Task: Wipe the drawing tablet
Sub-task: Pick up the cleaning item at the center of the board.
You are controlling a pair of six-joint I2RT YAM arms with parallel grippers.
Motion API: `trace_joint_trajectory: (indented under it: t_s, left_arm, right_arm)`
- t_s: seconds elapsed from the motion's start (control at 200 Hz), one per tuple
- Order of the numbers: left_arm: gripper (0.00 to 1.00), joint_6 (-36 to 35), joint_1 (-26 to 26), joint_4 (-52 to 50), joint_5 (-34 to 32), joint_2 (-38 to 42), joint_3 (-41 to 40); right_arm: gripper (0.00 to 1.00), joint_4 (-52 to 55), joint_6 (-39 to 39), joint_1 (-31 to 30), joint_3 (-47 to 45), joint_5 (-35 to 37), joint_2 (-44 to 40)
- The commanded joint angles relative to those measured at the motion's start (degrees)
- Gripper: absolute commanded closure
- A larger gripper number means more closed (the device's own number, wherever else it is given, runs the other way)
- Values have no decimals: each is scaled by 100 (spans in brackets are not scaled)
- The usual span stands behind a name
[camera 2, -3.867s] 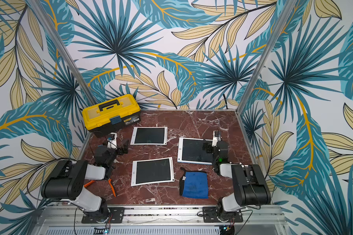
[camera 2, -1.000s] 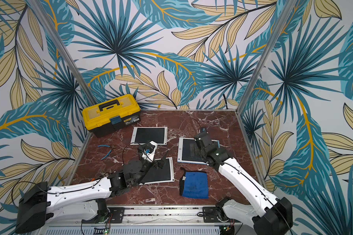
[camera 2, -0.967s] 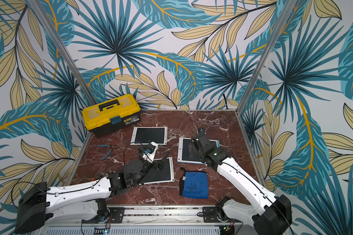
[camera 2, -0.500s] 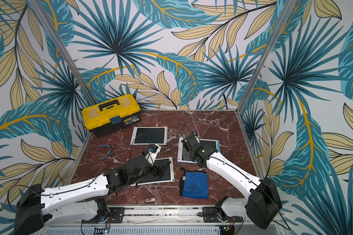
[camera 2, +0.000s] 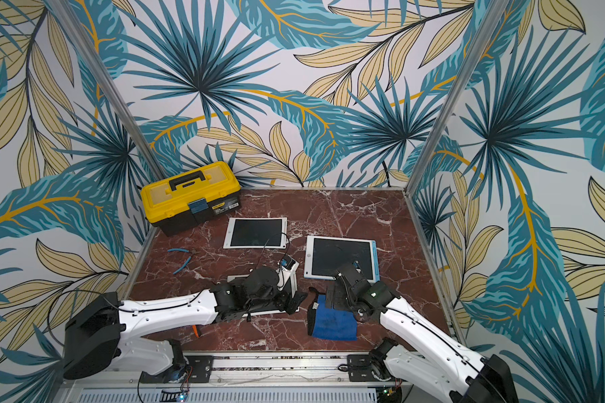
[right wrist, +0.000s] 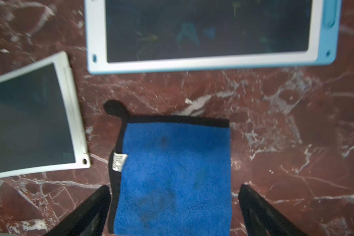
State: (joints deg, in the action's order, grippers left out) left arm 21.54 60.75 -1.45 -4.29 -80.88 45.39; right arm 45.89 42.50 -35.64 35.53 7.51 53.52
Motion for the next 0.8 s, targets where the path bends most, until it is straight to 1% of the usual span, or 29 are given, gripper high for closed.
trace_joint_trajectory:
  t_s: [0.0,0.135,0.275,0.556,0.721,0.796]
  left_arm:
    - [0,221,7,-8,508,-233,257]
    - [0,507,9,18,799,-549,369]
    - [2,572,27,29,1021,-861,458]
    - [5,708,94,31,1137,-1084,497]
    - [6,958,222,31,1183,-1123,489]
    - [6,1190,269,31,1165,-1171,489]
  right_arm:
    - [0,-232,645,-21,-460,-405,-34]
    - [1,-380,851,-19,-798,-368,-233]
    - [1,-322,956,-14,-1030,-302,-546]
    - [0,-261,1294,-18,-1345,-473,-1154]
    - [0,-440,1419,-15,-1558,-703,-1359]
    - [1,-590,1496,-19,-1671,-782,-1438]
